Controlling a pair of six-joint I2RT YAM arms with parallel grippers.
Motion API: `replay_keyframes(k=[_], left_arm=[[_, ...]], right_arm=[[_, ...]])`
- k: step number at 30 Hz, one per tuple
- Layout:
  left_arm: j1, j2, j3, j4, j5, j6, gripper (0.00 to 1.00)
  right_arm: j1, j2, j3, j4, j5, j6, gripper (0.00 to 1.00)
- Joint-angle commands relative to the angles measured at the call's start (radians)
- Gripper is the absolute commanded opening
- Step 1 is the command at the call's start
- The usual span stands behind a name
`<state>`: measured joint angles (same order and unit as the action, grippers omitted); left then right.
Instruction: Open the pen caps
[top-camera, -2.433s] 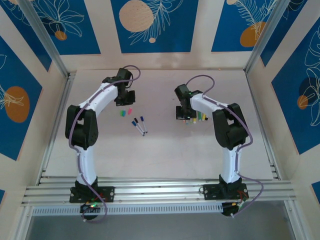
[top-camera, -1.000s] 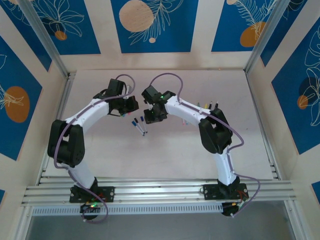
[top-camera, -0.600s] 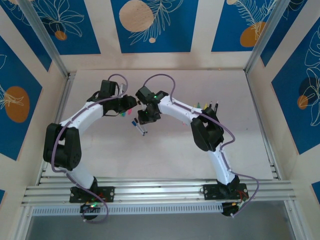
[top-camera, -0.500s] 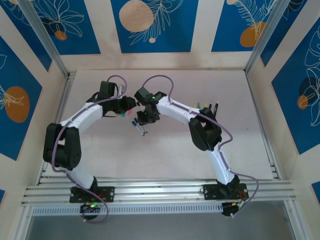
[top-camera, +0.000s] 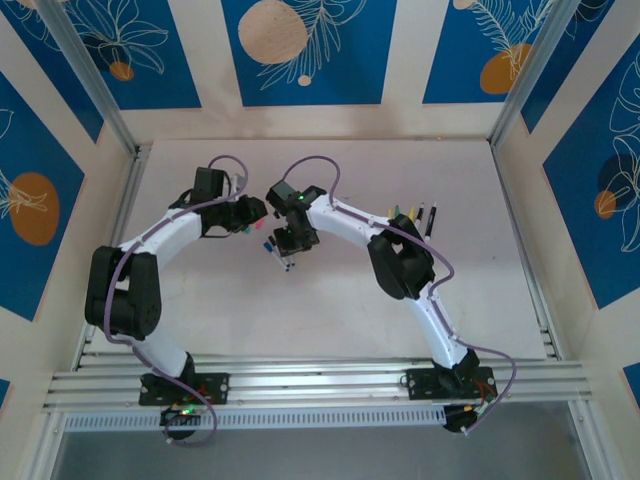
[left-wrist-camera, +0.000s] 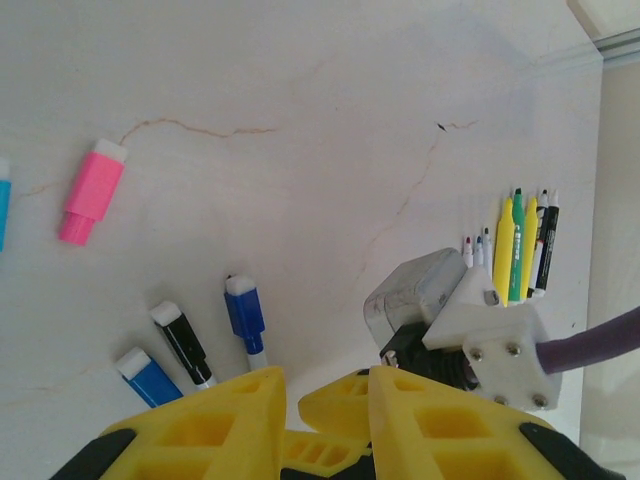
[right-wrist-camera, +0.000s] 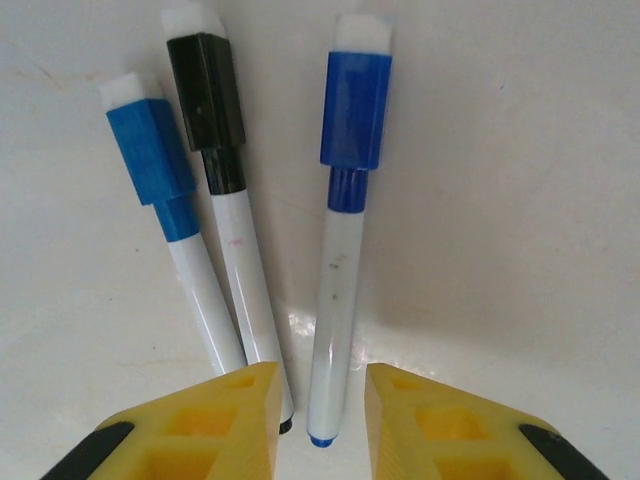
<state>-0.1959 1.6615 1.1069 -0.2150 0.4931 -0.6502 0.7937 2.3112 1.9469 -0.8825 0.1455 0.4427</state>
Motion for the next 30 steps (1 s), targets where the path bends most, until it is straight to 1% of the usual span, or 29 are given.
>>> replay_keyframes(k=[1, 9, 15, 19, 22, 26, 28, 30], left_arm=[[0.018, -0.019, -0.016, 0.025, 0.028, -0.009, 0.28], [0.025, -0.017, -0.023, 0.031, 0.034, -0.005, 0.27], [0.027, -0.022, -0.030, 0.026, 0.021, -0.001, 0.26], [0.028, -0.022, -0.030, 0.024, 0.019, -0.001, 0.26], [0.028, -0.020, -0.028, 0.026, 0.018, -0.002, 0.26], [0.028, -0.017, -0.025, 0.022, 0.015, -0.005, 0.26], [0.027, -0.016, -0.016, -0.006, -0.009, -0.005, 0.26], [0.026, -0.014, -0.001, -0.048, -0.034, 0.007, 0.26]], right_arm=[[0.015, 0.029, 0.037, -0.049, 0.012, -0.017, 0.28], [0.019, 0.076, 0.077, -0.083, 0.035, -0.016, 0.27], [0.021, 0.148, 0.151, -0.177, 0.131, 0.000, 0.24], [0.021, 0.157, 0.138, -0.193, 0.185, 0.013, 0.22], [0.015, 0.159, 0.120, -0.197, 0.209, 0.024, 0.17], [0.001, 0.146, 0.077, -0.186, 0.214, 0.034, 0.07], [-0.007, 0.129, 0.050, -0.173, 0.219, 0.039, 0.01], [-0.018, 0.104, 0.012, -0.146, 0.204, 0.042, 0.00]])
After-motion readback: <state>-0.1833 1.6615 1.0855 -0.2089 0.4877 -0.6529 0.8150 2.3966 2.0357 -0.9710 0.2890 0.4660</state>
